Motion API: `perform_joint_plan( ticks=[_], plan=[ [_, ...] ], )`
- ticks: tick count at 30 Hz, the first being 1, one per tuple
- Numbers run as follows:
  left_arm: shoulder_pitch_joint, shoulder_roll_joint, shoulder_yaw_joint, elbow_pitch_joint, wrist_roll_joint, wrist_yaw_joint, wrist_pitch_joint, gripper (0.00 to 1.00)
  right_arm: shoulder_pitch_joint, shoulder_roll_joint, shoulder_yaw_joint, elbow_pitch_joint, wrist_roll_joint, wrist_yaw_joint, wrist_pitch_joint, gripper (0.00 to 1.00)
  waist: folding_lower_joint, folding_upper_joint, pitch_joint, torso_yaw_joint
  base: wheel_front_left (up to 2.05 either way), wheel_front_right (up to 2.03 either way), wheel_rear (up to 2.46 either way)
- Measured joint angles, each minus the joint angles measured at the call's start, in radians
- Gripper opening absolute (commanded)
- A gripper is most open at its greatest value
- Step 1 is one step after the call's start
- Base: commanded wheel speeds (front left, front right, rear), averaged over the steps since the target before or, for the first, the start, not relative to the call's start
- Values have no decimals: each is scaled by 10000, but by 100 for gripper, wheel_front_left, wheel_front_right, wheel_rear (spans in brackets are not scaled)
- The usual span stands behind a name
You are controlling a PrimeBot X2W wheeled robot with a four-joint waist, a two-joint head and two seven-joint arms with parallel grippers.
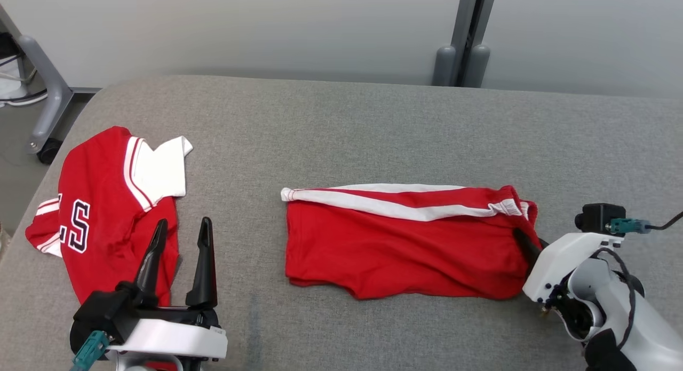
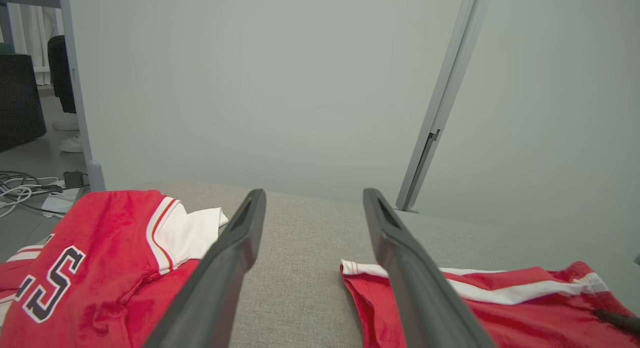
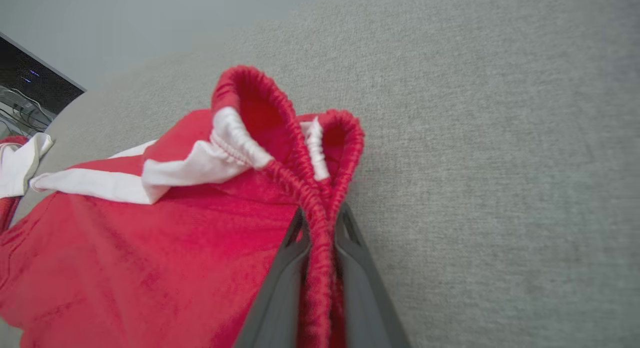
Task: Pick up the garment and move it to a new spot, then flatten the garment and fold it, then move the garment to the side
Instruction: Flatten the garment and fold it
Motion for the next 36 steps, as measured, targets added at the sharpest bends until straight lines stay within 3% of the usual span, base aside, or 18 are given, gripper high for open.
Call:
perform_joint_plan(
  ticks=[10,13,26,36],
  plan=[
    [83,13,-25,71,25,-40,0,100,388,-1603,8,-1398,1687,0,1388,0,0,0,-307,-417,0,0,0],
    [101,29,-58,115,23,-61,0,100,471,-1820,-63,-1718,2040,-2,1735,0,0,0,-361,-456,0,0,0],
    [149,69,-238,343,-59,-113,29,100,924,-495,-616,-3638,4387,-2,2876,0,0,1,-418,-155,0,0,0],
    [33,0,-293,533,-159,-117,17,100,318,514,-598,-3296,4502,-4,2961,0,0,0,-220,540,0,0,0]
  ],
)
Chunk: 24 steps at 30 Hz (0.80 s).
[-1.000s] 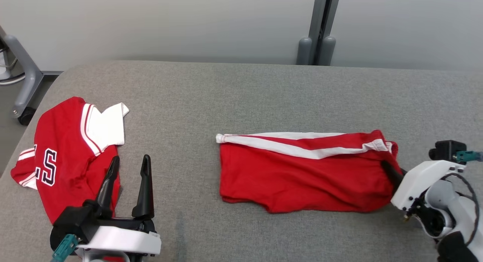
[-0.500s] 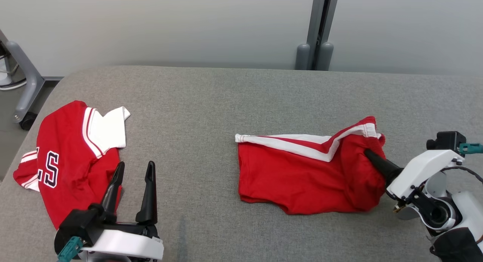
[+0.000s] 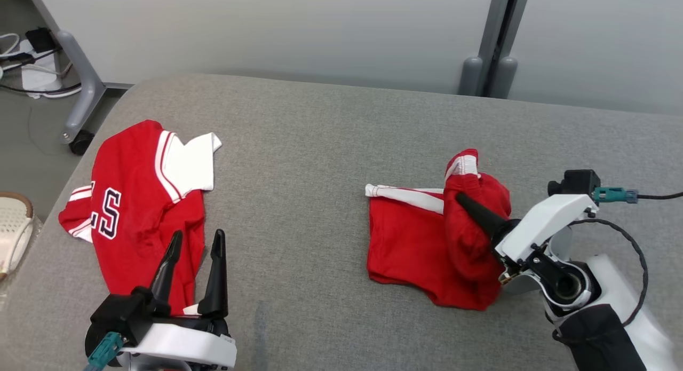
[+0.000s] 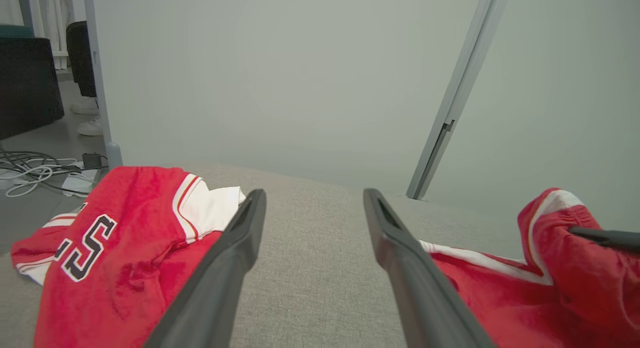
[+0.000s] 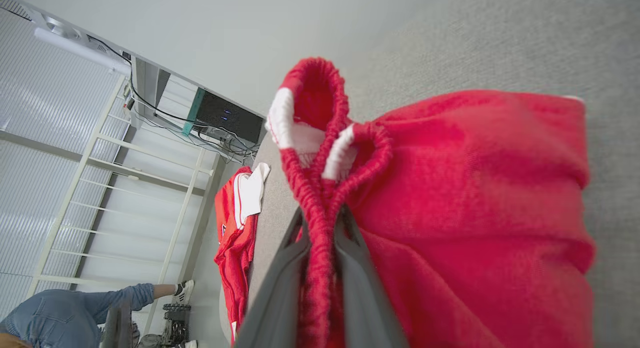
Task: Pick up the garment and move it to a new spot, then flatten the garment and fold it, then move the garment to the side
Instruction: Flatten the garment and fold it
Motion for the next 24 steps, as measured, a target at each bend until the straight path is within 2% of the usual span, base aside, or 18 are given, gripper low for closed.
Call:
perform_joint_plan(
  ticks=[14,16,18,19,24],
  plan=[
    [-152,-136,-67,224,-25,-148,-15,100,-956,612,663,1850,-50,0,-190,0,0,0,235,897,0,0,0],
    [-200,-140,-27,222,-25,-178,-17,100,-1039,617,840,1946,17,0,-201,4,0,0,280,919,0,0,0],
    [-217,-148,31,224,-21,-188,-17,100,-1105,627,1039,1935,146,0,-213,65,0,0,304,905,0,0,0],
    [-220,-151,52,230,-19,-190,-17,100,-1120,627,1174,1854,255,0,-245,100,0,0,309,887,0,0,0],
    [-220,-198,100,247,71,-188,-17,100,-1122,654,1616,1505,675,0,-562,100,0,0,244,659,0,0,0]
  ],
)
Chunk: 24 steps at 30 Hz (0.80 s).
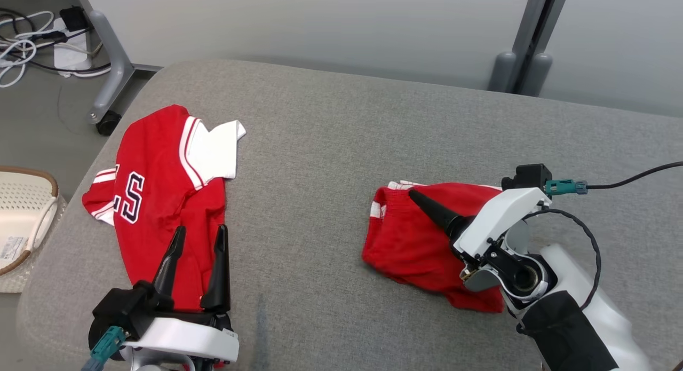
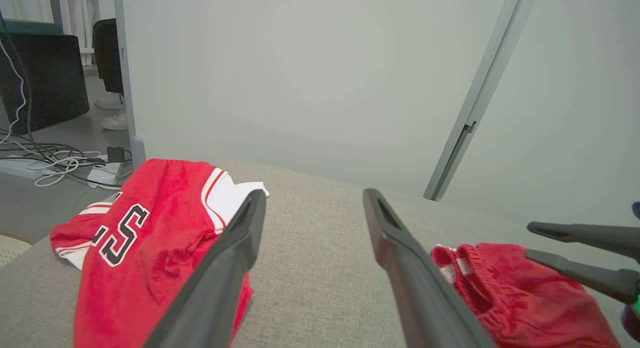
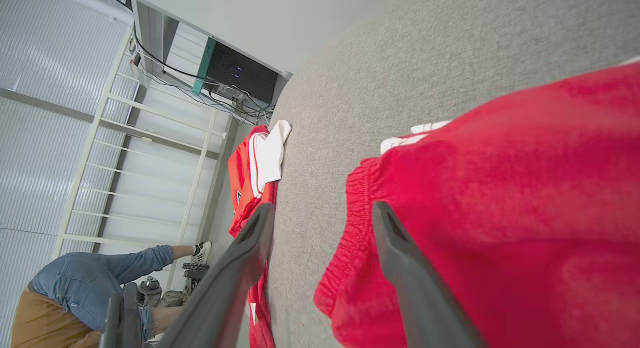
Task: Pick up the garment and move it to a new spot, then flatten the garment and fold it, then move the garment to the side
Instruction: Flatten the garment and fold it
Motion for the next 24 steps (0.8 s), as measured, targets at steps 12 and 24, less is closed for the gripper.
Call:
perform_joint_plan(
  ticks=[12,24],
  plan=[
    [105,17,186,-19,92,-71,0,100,400,-972,130,-2073,-138,0,-1110,100,0,0,-459,-783,0,0,0],
    [391,38,568,-412,165,2,-2,100,1717,-2761,100,-4213,-2899,2,-3427,100,0,0,-737,-1702,0,0,0]
  ],
)
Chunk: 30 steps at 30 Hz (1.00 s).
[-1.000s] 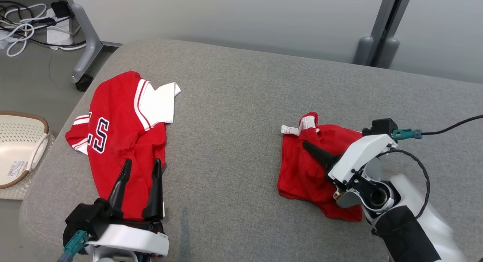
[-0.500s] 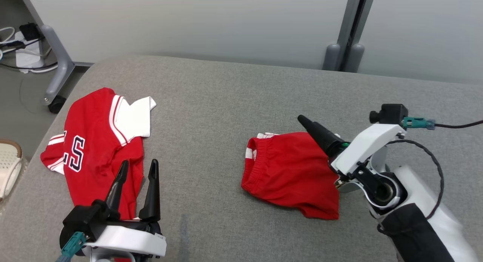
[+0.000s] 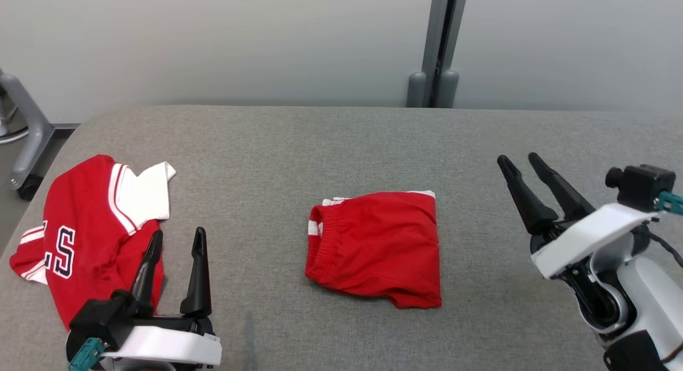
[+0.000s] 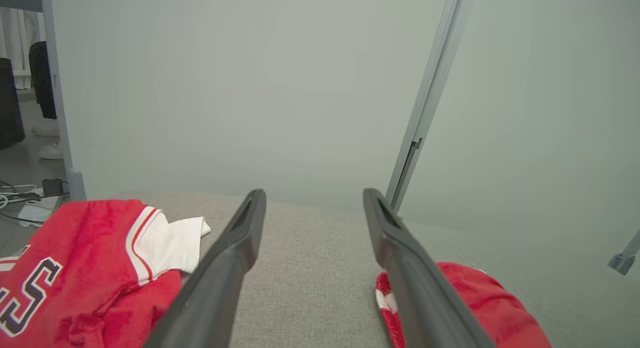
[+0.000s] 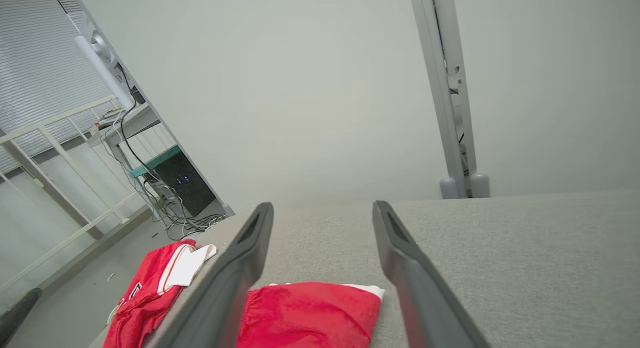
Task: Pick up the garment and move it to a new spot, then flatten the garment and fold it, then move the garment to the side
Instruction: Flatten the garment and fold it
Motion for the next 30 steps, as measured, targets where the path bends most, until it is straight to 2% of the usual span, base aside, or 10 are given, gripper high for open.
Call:
perform_joint_plan(
  ticks=[2,8,12,15,19,25,30],
  plan=[
    [5,-10,73,-92,21,12,0,100,363,-61,-232,-107,-546,0,-481,100,0,0,-9,-163,0,0,0],
    [95,-58,270,-351,50,50,0,100,1598,276,-1202,-255,-1624,0,-1687,100,0,0,-57,-514,0,0,0],
    [151,-82,449,-593,261,146,0,100,2237,520,-1862,-230,-3095,0,-2098,100,0,0,-118,-673,0,0,0],
    [258,44,483,-602,872,316,0,100,2577,832,-2395,-184,-4282,0,-2228,100,0,0,-154,-757,0,0,0],
    [390,19,568,-594,1183,366,0,100,2913,1304,-2757,44,-5363,0,-2278,100,0,0,-208,-830,0,0,0],
    [461,-50,648,-516,1315,316,0,100,3017,1778,-2959,257,-5894,0,-2293,100,0,0,-270,-816,0,0,0],
    [462,-123,629,-477,1365,263,0,100,3009,1827,-2943,336,-6075,0,-2295,100,0,0,-303,-721,0,0,0]
  ],
)
